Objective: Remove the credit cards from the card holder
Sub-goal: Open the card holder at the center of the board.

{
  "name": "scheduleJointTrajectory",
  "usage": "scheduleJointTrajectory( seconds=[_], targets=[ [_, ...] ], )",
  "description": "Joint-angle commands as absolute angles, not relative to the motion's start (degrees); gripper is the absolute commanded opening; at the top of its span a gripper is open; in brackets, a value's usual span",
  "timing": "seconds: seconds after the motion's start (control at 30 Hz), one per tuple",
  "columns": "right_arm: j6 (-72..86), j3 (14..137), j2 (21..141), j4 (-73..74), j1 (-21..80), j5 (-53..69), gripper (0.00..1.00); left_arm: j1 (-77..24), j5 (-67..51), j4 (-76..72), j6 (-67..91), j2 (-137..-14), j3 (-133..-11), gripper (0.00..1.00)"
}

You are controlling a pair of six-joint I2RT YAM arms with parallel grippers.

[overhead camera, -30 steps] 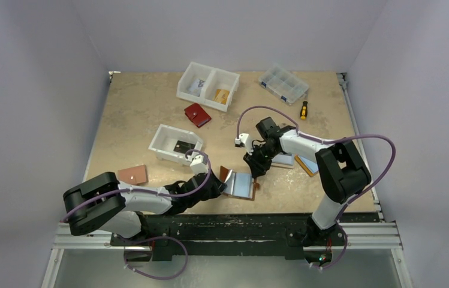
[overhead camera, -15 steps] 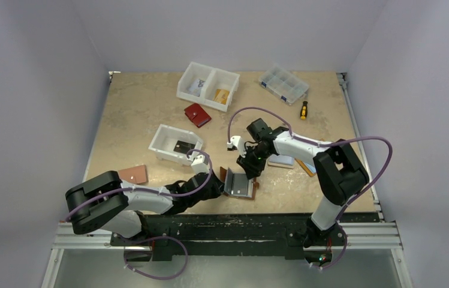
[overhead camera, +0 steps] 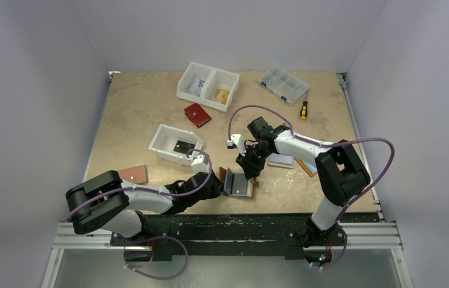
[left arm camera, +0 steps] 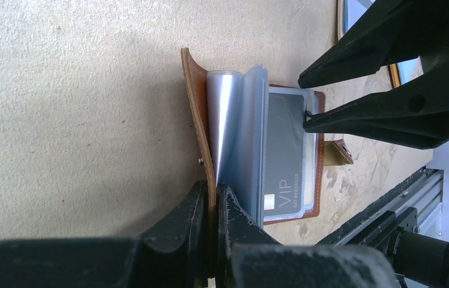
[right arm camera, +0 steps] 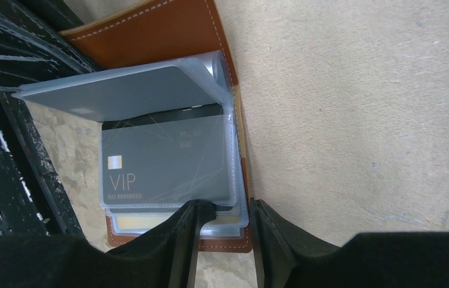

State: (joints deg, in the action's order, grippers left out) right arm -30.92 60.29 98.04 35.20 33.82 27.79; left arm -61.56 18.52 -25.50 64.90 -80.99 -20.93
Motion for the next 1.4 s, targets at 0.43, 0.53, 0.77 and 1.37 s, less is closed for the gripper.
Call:
scheduleJointTrajectory(
  seconds=[0.43, 0.53, 0.77, 1.37],
  targets=[
    [-35.51, 62.57, 87.39, 35.09, 33.36, 44.32, 0.55, -61.3, 15.34, -31.57, 63.04, -81.04, -21.3, 0.0],
    [-34.53, 62.5, 87.31, 33.06, 34.47, 44.17, 0.53, -61.26, 15.16, -31.68, 62.93, -81.04, -21.42, 0.0],
    [-29.59, 61.55, 87.67, 25.79, 39.34, 40.25, 0.48, -61.28, 14.68, -32.3, 62.87, -81.04, -21.38, 0.0],
    [-29.02, 57.9, 88.81, 20.76, 45.45, 27.18, 0.42, -61.17, 14.5, -32.69, 62.76, -80.95, -21.24, 0.0]
  ],
)
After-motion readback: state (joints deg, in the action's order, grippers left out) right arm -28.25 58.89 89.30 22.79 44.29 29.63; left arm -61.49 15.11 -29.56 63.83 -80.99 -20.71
